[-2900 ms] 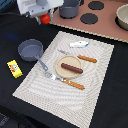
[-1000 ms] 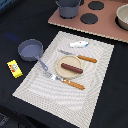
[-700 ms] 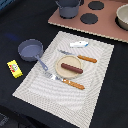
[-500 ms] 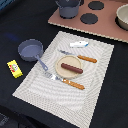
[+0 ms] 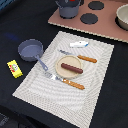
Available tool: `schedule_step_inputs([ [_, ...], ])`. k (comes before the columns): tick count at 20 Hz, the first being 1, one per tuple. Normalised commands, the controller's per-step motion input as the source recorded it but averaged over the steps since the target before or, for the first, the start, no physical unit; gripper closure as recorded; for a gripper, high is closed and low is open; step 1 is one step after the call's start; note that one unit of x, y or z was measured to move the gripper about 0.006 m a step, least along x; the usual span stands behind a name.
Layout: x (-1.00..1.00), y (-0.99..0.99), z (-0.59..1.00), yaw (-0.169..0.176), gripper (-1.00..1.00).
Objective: Interact with the objects in diverse but meaningful ways.
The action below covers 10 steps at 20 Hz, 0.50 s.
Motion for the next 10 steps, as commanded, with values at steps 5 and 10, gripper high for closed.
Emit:
schedule_step_inputs([
  [5,0.08,0.46,0.51,0.000,-1.00],
  [10,0.27,0.15,0.66,0.000,-1.00],
])
